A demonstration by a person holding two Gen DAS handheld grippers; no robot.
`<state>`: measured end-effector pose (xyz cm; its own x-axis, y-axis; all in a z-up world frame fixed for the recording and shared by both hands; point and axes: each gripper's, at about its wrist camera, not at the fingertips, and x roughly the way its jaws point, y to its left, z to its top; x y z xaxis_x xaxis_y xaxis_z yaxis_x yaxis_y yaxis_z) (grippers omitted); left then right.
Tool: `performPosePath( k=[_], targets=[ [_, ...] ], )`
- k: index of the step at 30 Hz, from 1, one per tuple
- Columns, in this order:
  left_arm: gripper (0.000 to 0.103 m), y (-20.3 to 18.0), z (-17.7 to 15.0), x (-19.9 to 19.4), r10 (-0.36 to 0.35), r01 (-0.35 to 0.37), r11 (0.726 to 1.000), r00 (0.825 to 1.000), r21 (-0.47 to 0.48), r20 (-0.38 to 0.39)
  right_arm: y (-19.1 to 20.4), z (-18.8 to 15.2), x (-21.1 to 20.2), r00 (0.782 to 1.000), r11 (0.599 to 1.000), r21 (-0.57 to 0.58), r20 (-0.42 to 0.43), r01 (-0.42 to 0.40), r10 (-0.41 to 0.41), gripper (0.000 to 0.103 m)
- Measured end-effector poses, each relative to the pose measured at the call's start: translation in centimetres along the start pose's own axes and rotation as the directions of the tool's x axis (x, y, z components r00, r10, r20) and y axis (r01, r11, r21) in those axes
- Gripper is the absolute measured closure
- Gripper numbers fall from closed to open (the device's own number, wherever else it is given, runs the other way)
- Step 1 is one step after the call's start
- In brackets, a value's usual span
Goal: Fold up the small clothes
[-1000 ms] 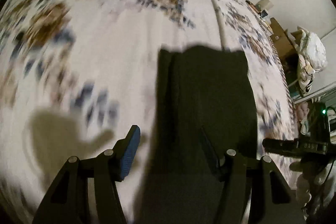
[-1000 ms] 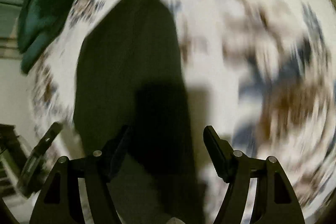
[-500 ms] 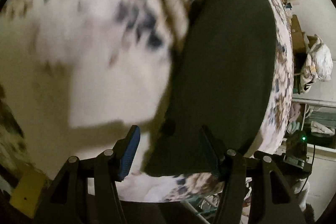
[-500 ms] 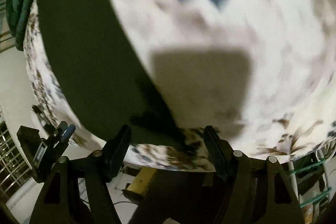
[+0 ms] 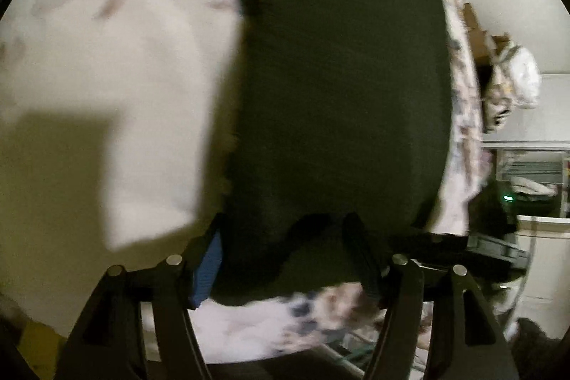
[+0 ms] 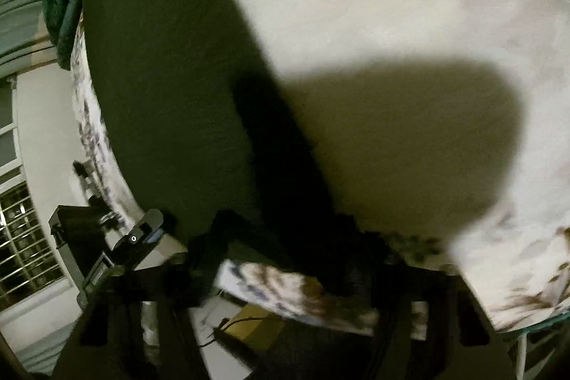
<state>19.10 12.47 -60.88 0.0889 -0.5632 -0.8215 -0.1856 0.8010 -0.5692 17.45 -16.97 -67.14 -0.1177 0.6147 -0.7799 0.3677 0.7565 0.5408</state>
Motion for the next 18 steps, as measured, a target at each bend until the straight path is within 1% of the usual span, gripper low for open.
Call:
performPosePath(
  k=[1,2,3,4,5,6,7,8,9,13,16,17,18],
  targets=[
    [0.041,-0.2,-0.3,0.3,0.002,-0.002,1.0,1.0,0.007,-0.004,0.3,-0.1,0.3,1.0,1.0,-0.007,-0.003,0.009,-0.009,0.049],
    [0.043,-0.6,-0.4,0.6,0.007,-0.007,1.0,1.0,0.015,-0.009,0.5,-0.3,0.6,1.0,1.0,-0.013,-0.004,0.017,-0.017,0.053],
    [0.056,-0.8,-0.4,1.0,0.016,-0.016,1.0,1.0,0.018,-0.011,0.7,-0.4,0.9,1.0,0.999,-0.012,-0.002,0.029,-0.03,0.058],
    [0.078,-0.9,-0.3,1.2,0.027,-0.027,1.0,1.0,0.012,-0.013,0.7,-0.2,0.9,0.999,0.999,-0.006,0.001,0.034,-0.034,0.061],
    [0.09,-0.9,-0.2,1.2,0.028,-0.028,1.0,1.0,0.005,-0.013,0.6,-0.3,0.9,0.999,0.999,0.008,0.007,0.032,-0.032,0.072],
    [0.093,-0.9,-0.2,1.0,0.019,-0.019,1.0,1.0,-0.006,-0.006,0.5,-0.4,0.8,1.0,0.999,0.017,0.009,0.028,-0.028,0.084],
    [0.093,-1.1,-0.1,0.8,0.021,-0.021,1.0,1.0,-0.009,0.002,0.5,-0.5,0.7,1.0,1.0,0.023,0.011,0.02,-0.02,0.088],
    [0.094,-1.3,-0.2,0.4,0.025,-0.025,1.0,1.0,-0.005,0.014,0.5,-0.7,0.5,1.0,1.0,0.03,0.017,0.002,-0.002,0.091],
    [0.094,-1.7,-0.4,-0.4,0.017,-0.017,1.0,0.999,0.003,0.043,0.5,-1.0,0.2,1.0,1.0,0.03,0.022,-0.009,0.008,0.092],
    [0.094,-3.9,-0.4,-3.7,-0.033,0.032,0.999,0.993,0.014,0.113,1.8,-1.9,-1.6,0.998,0.999,-0.001,0.04,-0.044,0.044,0.093],
    [0.094,-6.2,0.8,-6.5,-0.068,0.064,0.998,0.984,0.028,0.168,3.5,-2.2,-3.7,0.993,0.995,-0.013,0.062,-0.101,0.102,0.093],
    [0.094,-6.6,1.2,-7.3,-0.076,0.071,0.997,0.98,0.033,0.184,4.5,-2.1,-4.9,0.987,0.99,-0.015,0.076,-0.14,0.14,0.093],
    [0.094,-7.7,2.1,-8.5,-0.091,0.084,0.995,0.974,0.045,0.207,4.9,-1.9,-5.7,0.984,0.987,-0.017,0.085,-0.158,0.158,0.093]
  ],
)
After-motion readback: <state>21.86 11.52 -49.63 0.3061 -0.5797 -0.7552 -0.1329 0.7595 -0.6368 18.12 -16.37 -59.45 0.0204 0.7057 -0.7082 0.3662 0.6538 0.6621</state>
